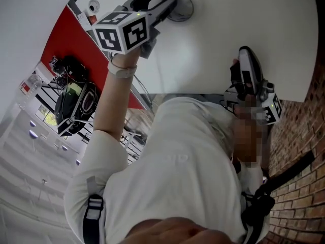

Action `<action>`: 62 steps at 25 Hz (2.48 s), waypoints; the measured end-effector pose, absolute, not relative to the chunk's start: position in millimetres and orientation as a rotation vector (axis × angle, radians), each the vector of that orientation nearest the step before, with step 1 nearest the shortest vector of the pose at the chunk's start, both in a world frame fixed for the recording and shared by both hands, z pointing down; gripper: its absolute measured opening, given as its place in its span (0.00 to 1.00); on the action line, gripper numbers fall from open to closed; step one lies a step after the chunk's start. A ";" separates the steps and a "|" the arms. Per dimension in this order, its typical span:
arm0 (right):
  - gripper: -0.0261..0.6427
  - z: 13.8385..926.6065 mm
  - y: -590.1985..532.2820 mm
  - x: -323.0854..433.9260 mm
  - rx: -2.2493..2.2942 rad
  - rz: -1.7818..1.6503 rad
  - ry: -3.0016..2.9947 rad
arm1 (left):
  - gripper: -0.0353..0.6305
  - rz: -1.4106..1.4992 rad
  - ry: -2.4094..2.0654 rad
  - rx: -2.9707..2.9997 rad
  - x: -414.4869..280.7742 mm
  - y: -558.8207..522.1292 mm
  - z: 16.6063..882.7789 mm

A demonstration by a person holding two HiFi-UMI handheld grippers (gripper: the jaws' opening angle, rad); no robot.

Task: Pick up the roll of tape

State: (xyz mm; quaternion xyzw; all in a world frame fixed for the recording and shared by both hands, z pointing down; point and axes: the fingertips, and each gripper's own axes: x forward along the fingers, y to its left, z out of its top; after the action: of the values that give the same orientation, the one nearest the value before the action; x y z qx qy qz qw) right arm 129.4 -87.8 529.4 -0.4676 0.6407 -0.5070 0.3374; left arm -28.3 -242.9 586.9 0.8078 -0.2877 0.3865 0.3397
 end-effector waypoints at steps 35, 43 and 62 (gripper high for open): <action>0.07 539.7 -76.4 131.2 -1.215 -1.341 1.651 | 0.24 1.144 -1.002 2.096 -39.6 -250.1 617.0; 0.07 533.3 -71.9 138.6 -1.229 -1.332 1.672 | 0.24 1.162 -1.000 2.092 -41.7 -247.7 610.1; 0.07 460.2 -71.0 131.6 -1.218 -1.231 1.779 | 0.23 0.860 -1.021 2.185 -43.7 -225.4 495.9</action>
State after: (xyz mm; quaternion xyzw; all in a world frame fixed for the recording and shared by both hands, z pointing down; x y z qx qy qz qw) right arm 131.6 -71.0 460.2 -0.4643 0.6780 -0.4692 0.3235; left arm -43.7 -225.4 495.9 0.8176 -0.3819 0.3217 0.2866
